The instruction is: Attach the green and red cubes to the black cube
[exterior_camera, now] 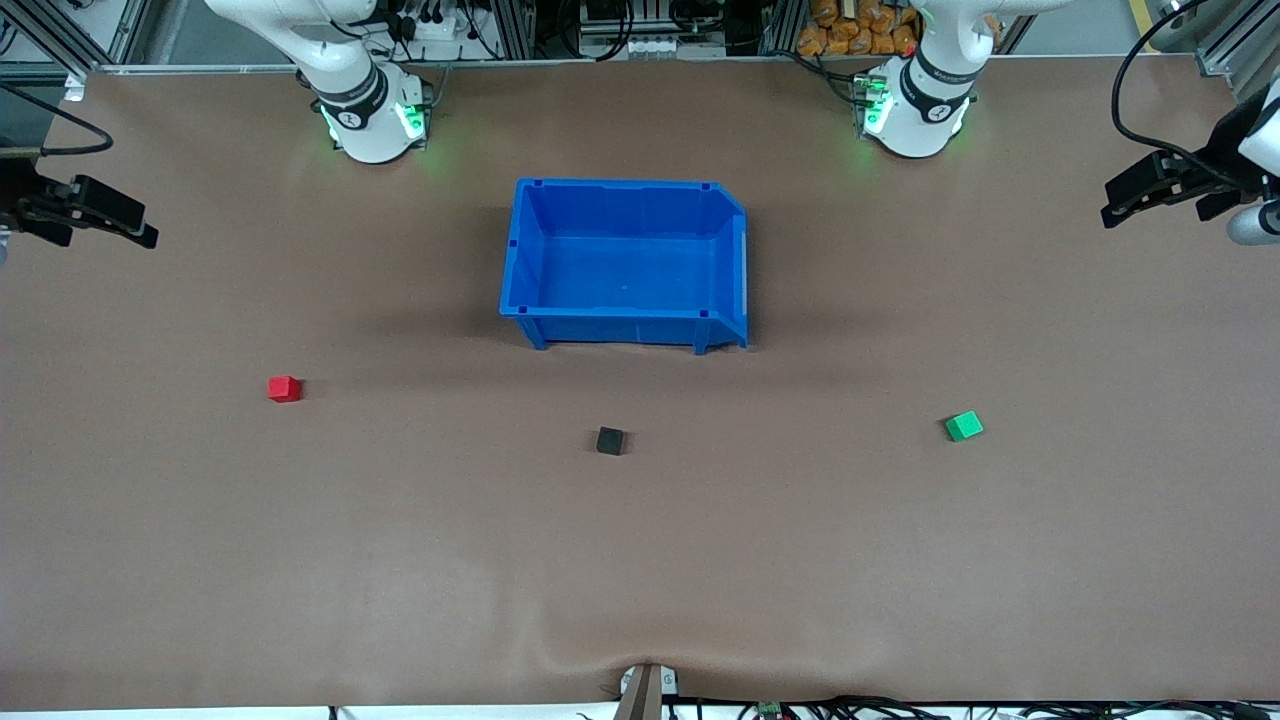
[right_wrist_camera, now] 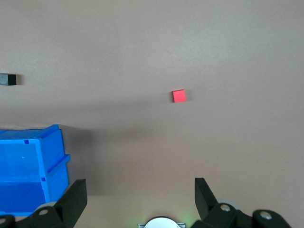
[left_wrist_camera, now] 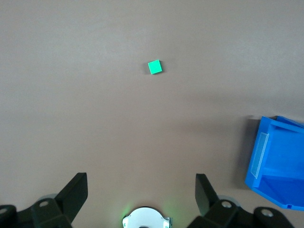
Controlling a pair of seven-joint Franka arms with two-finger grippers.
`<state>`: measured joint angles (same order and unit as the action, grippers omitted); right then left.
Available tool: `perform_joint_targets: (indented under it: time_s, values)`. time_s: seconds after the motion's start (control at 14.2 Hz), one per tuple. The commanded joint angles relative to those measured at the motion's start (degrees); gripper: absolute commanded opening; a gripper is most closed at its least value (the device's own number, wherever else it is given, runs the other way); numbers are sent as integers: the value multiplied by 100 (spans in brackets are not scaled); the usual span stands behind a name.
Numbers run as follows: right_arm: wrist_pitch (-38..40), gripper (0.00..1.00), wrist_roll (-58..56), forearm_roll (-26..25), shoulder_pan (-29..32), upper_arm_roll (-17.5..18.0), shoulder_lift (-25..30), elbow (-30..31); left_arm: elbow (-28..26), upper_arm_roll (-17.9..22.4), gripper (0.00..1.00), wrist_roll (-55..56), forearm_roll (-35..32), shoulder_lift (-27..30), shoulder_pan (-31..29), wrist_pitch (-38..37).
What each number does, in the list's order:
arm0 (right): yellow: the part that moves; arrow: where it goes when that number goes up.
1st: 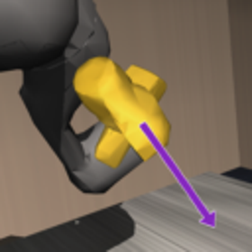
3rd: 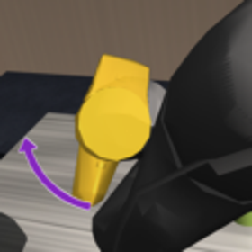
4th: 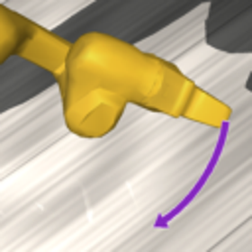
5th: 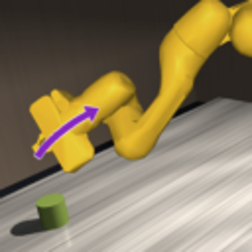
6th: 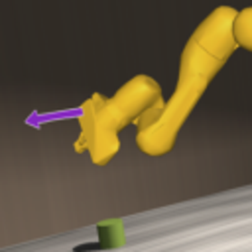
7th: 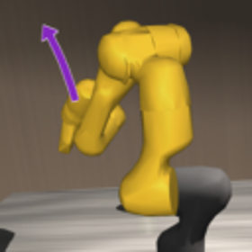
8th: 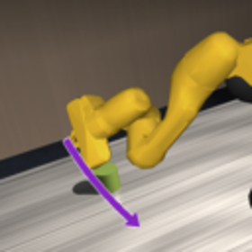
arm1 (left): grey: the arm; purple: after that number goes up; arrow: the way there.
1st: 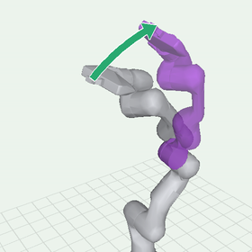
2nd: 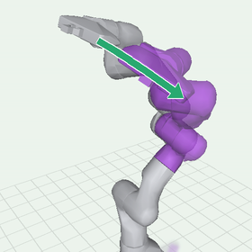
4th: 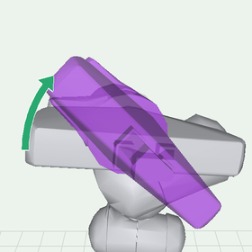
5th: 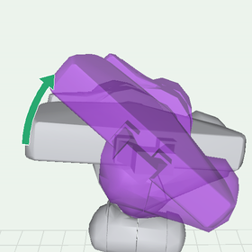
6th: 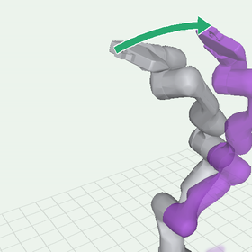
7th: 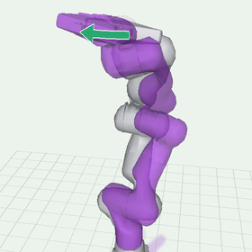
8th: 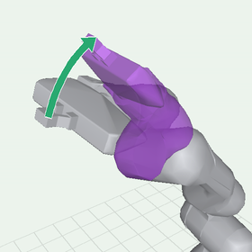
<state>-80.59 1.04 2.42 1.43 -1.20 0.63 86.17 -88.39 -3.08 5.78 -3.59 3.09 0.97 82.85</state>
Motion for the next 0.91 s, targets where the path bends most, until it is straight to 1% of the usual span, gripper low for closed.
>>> perform_joint_targets:
  time_s: [0.0, 0.35, 0.84]
  values:
    - [297, 100, -51, 39, 15, 6, -20, -171, 173, -17, 100, -68, 60, -89, -27, -129]
    - [325, 100, -42, 39, 24, 6, -20, -189, 200, -26, 100, -148, 24, -106, 8, -129]
    - [316, 100, -42, 39, 32, -12, -20, -233, 15, -43, 100, -51, 77, -89, 8, -234]
